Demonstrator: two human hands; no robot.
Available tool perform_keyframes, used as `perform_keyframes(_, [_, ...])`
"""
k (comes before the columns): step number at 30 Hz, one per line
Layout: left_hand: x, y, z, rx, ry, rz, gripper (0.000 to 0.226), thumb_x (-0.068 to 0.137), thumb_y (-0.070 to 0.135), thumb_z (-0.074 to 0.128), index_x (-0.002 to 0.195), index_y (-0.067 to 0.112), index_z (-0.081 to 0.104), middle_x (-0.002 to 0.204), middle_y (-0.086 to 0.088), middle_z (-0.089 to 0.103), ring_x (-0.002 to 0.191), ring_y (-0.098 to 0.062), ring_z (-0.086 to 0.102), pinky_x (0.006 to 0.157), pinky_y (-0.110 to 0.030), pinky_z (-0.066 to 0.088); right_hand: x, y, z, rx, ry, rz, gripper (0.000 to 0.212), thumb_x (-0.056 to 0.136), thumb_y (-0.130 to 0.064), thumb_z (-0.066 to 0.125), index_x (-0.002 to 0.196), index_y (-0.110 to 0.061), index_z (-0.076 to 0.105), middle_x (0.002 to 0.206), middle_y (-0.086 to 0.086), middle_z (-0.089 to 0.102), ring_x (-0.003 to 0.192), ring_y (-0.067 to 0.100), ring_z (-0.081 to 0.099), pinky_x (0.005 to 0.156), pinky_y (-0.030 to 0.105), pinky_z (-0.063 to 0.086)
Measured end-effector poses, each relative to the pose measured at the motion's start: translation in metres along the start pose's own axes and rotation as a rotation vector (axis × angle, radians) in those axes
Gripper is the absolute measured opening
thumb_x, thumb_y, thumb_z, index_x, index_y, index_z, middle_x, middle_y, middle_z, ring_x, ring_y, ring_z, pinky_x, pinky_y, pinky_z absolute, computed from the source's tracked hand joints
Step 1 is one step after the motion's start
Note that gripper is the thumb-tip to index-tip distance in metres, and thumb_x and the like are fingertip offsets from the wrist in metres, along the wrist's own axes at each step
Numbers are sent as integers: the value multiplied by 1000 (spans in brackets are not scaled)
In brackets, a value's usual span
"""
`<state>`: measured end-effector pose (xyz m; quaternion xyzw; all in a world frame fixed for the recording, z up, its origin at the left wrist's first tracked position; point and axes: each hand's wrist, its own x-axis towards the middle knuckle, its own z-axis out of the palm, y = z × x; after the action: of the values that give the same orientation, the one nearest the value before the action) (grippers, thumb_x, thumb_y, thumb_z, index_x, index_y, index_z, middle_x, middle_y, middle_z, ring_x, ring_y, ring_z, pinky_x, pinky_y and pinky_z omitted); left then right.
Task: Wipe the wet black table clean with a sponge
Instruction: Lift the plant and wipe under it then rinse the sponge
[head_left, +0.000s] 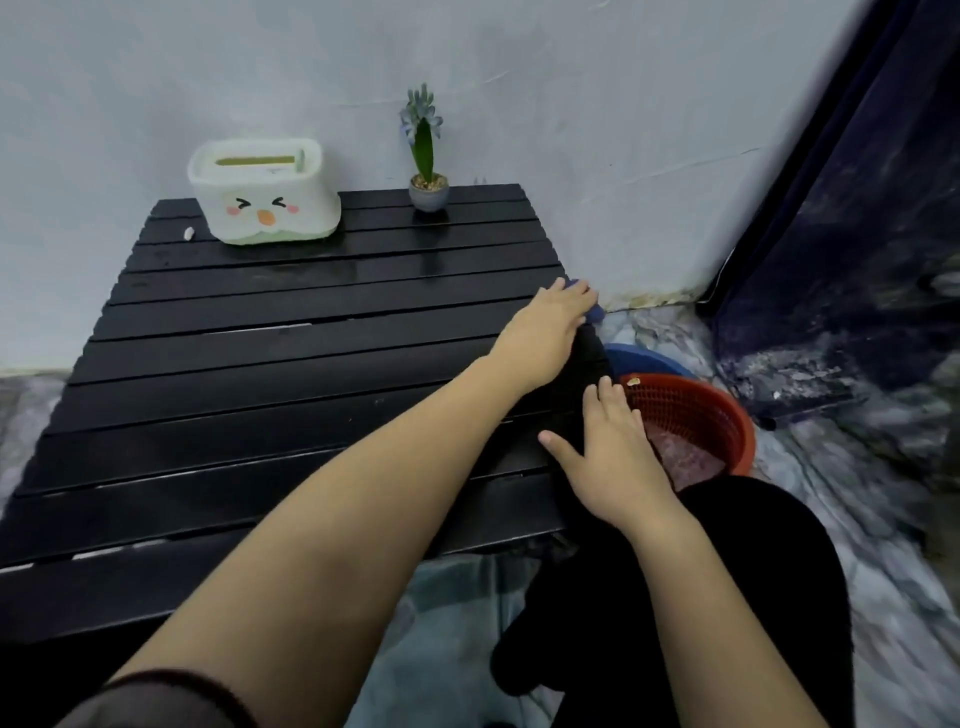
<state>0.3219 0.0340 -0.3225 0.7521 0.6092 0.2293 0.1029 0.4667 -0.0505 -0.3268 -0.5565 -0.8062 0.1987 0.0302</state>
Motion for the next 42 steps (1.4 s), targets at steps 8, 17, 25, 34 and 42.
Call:
perform_keyframes(8, [19, -66, 9, 44, -126, 47, 47, 98, 2, 41, 143, 16, 45, 154, -9, 35, 143, -35, 29, 119, -40, 19, 3, 3, 0, -21, -18, 11, 84, 97, -58, 36, 156, -6, 4, 165, 11, -6, 152, 22, -8, 121, 36, -2])
perform_keyframes(17, [-49, -180, -51, 78, 144, -353, 41, 95, 1, 47, 132, 13, 58, 143, -10, 51, 133, -35, 46, 112, -39, 34, 6, -2, -5, 32, -55, 48, 86, 97, -57, 42, 157, -9, 2, 165, 7, -11, 151, 18, -13, 122, 37, -4])
perform_keyframes(25, [33, -101, -17, -76, 81, -12, 40, 99, 4, 45, 137, 9, 52, 148, -10, 45, 141, -35, 34, 118, -44, 25, 38, -28, 2, 49, 51, -93, 87, 93, -64, 43, 157, -15, 9, 165, 5, -6, 151, 17, -12, 122, 38, -5])
perform_keyframes(34, [34, -120, -9, -78, -40, -5, 40, 98, 5, 44, 136, 15, 54, 146, -8, 48, 138, -28, 41, 115, -40, 31, 41, -22, 9, 26, 35, -132, 83, 90, -69, 40, 157, -24, 18, 166, 1, 3, 152, 14, -7, 123, 33, 0])
perform_keyframes(42, [-150, -237, -108, 35, 170, -326, 41, 91, -6, 53, 128, 10, 61, 138, -10, 56, 130, -26, 51, 113, -37, 35, 39, -26, 11, 15, 26, -118, 84, 90, -68, 41, 156, -21, 20, 165, 3, 4, 152, 16, -5, 123, 36, 0])
